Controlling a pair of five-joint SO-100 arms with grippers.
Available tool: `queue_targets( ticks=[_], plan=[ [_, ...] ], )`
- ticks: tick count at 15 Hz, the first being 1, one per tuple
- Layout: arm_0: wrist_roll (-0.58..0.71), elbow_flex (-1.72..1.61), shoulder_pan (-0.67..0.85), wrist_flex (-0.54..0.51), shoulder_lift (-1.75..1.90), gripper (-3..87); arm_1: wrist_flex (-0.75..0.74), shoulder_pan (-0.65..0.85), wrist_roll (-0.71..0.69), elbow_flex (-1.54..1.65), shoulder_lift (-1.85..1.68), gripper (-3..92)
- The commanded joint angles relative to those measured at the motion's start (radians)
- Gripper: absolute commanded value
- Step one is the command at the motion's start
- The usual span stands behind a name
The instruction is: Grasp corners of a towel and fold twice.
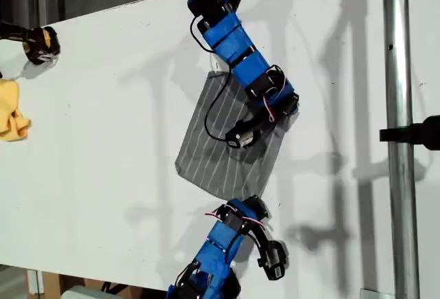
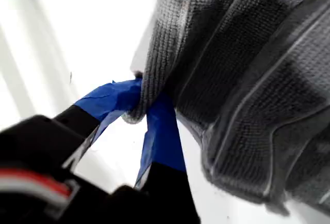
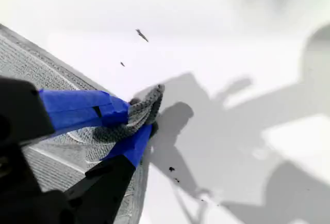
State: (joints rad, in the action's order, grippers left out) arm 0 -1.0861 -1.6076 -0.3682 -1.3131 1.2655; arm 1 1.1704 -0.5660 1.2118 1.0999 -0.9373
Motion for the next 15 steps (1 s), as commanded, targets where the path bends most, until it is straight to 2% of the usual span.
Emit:
queue_targets(
  ticks=[1,4,9,13,15],
  plan=[
    [0.018,0.212,-0.038,-0.146,0.009,-1.5,0.000,-0.028,-0.003,-0.032,-0.183,-0.1],
    [0.060,0.451,-0.035,-0.301,0.043,-1.5,0.015,-0.026,-0.023,-0.051,-0.327,-0.1],
    [0.121,0.426,0.104,-0.331,0.149,-1.5,0.072,0.035,-0.046,-0.017,-0.370,-0.1],
    [0.146,0.347,0.270,-0.334,0.175,-1.5,0.156,0.126,0.008,0.156,-0.469,-0.1],
    [0.202,0.327,0.354,-0.336,0.175,-1.5,0.175,0.187,0.009,0.279,-0.558,-0.1]
  ],
)
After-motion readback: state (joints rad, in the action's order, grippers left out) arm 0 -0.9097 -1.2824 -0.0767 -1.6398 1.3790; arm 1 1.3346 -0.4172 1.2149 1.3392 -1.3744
